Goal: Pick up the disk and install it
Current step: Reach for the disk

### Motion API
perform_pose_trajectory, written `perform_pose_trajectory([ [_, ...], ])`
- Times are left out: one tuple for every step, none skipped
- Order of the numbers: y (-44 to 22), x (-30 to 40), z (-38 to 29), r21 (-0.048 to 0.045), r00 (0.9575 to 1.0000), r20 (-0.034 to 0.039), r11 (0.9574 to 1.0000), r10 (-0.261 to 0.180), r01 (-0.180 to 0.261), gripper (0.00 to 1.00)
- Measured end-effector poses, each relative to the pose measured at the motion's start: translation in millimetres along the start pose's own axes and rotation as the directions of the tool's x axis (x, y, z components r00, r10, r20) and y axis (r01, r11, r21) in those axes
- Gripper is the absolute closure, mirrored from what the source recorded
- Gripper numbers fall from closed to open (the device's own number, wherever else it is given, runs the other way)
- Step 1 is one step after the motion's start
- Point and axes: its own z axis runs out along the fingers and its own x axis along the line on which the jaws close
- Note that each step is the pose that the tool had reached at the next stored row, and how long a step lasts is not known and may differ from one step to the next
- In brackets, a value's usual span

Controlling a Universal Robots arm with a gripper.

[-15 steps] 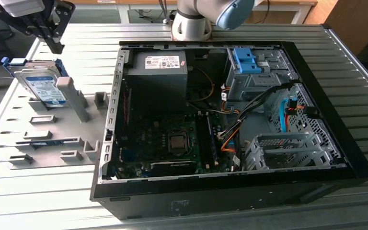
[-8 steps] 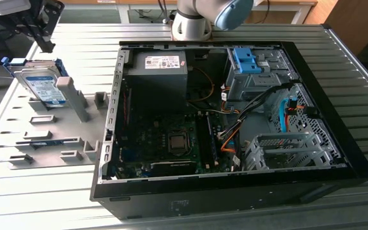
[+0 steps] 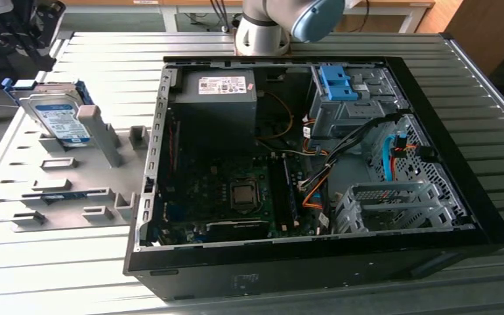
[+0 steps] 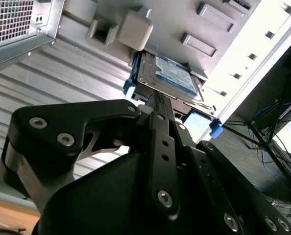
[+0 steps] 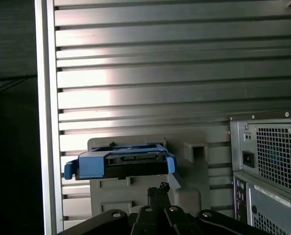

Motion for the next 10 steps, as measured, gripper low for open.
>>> perform_pose_trajectory([
  [0.1,1.9,0.1,0.0,1.0,0.0,1.0,0.0,0.0,0.89],
  [0.1,2.5,0.2,-0.0001,1.0,0.0001,1.0,0.0,0.0,0.89],
  [0.1,2.5,0.2,-0.0001,1.0,0.0001,1.0,0.0,0.0,0.89],
  [0.1,2.5,0.2,-0.0001,1.0,0.0001,1.0,0.0,0.0,0.89],
  [0.1,2.5,0.2,-0.0001,1.0,0.0001,1.0,0.0,0.0,0.89],
  [0.1,2.6,0.1,0.0,1.0,0.0,1.0,0.0,0.0,0.89],
  [0.1,2.6,0.1,0.0,1.0,0.0,1.0,0.0,0.0,0.89],
  [0.1,2.6,0.2,-0.0001,1.0,0.0001,1.0,0.0,0.0,0.89],
  [0.1,2.6,0.2,-0.0001,1.0,0.0001,1.0,0.0,0.0,0.89],
  [0.1,2.7,0.1,0.0,1.0,0.0,1.0,0.0,0.0,0.89],
])
